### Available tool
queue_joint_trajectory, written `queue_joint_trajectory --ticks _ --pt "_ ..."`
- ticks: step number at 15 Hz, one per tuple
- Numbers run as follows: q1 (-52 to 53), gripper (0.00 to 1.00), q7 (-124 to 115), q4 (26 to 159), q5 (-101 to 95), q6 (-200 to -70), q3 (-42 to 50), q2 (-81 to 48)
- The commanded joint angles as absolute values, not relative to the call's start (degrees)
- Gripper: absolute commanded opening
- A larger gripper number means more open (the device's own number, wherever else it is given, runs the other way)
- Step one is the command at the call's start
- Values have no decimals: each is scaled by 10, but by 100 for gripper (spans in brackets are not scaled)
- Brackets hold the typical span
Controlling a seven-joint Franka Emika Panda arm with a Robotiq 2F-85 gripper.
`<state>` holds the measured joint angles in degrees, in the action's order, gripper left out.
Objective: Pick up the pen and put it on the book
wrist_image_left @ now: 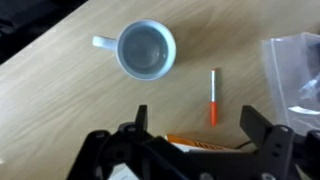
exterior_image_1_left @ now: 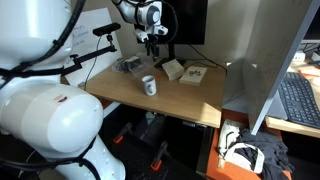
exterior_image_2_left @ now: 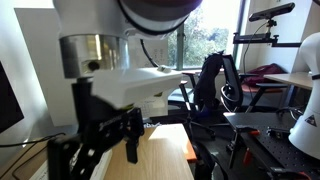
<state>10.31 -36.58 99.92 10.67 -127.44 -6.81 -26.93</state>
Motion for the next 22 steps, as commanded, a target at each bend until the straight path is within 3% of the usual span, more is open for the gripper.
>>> queue_joint_trajectory --ticks 1,4,5,13,22 --pt "135 100 -408 873 128 -1259 -53 -372" --pt "152 100 -383 798 119 -1255 -51 -438" --pt "155 100 -390 844 124 -1273 -49 -410" --pt "160 100 -391 798 119 -1272 -43 -446" --pt "139 100 -260 681 116 -1287 -52 -577"
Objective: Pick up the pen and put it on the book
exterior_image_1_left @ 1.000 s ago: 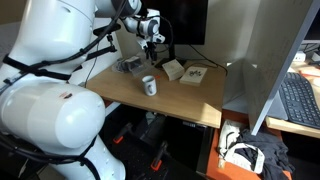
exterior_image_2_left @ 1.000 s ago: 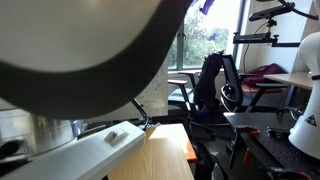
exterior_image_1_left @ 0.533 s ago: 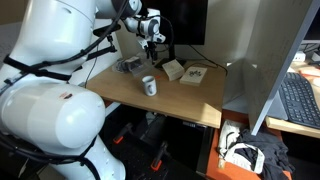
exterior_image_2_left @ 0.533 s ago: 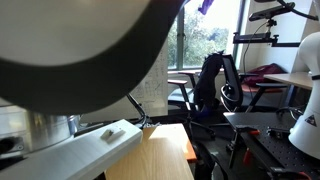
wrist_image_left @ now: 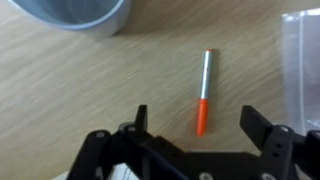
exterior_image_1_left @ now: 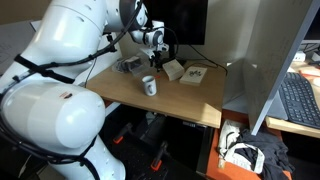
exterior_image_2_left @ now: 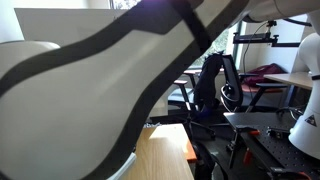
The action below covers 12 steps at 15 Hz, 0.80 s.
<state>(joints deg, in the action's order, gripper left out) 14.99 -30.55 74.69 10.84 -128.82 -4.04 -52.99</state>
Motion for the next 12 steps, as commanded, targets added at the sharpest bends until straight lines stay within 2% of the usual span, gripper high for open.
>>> queue_joint_trajectory --ticks 1,7,12 --pt "135 100 -246 661 119 -1286 -56 -593" --pt "144 100 -258 534 125 -1247 -64 -687" --pt "179 100 -339 434 99 -1160 -44 -752"
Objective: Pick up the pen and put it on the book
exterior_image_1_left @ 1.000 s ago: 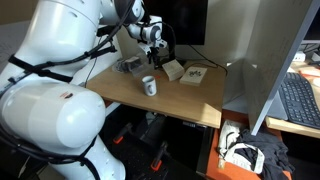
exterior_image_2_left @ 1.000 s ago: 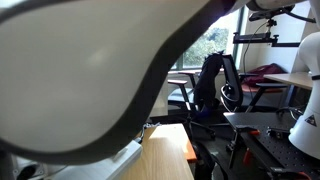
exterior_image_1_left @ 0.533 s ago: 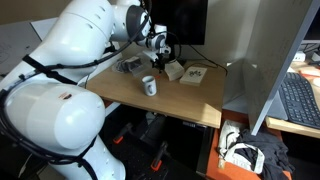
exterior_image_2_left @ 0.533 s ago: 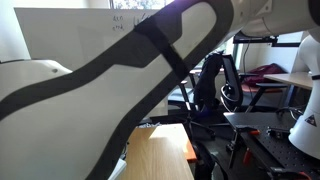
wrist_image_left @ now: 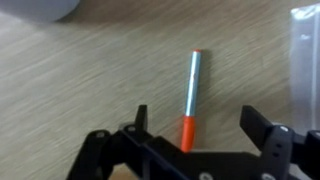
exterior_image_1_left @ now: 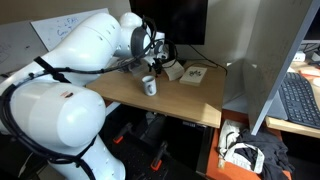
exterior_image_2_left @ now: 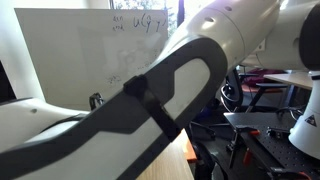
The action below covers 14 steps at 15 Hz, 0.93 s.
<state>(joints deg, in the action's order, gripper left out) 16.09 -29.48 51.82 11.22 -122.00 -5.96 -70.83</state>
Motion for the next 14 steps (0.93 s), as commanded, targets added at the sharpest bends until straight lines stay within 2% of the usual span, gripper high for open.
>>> queue_joint_trajectory --ticks 1,6,14 --pt "185 100 -348 417 94 -1148 -41 -761" --pt "211 100 -399 362 65 -1091 -11 -791" --pt "204 100 -393 299 79 -1084 -27 -841"
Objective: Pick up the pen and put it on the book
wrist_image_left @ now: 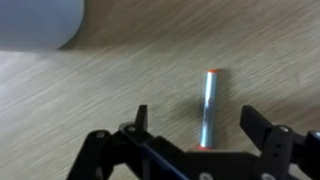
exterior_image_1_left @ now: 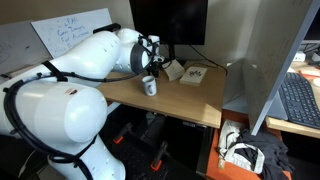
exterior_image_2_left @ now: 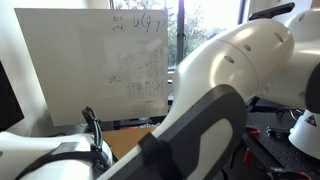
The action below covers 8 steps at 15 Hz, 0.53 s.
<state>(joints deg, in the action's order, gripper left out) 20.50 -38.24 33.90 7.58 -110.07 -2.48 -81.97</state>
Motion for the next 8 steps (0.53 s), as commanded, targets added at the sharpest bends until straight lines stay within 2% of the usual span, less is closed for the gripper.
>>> queue_joint_trajectory --ticks 1,2,4,8 --pt "207 99 -398 296 75 -1079 -24 -844" --pt "210 82 -409 296 70 -1075 -17 -845" --pt "216 69 -414 294 62 -1071 -9 -846" --pt "219 37 -419 292 59 -1067 -2 -845"
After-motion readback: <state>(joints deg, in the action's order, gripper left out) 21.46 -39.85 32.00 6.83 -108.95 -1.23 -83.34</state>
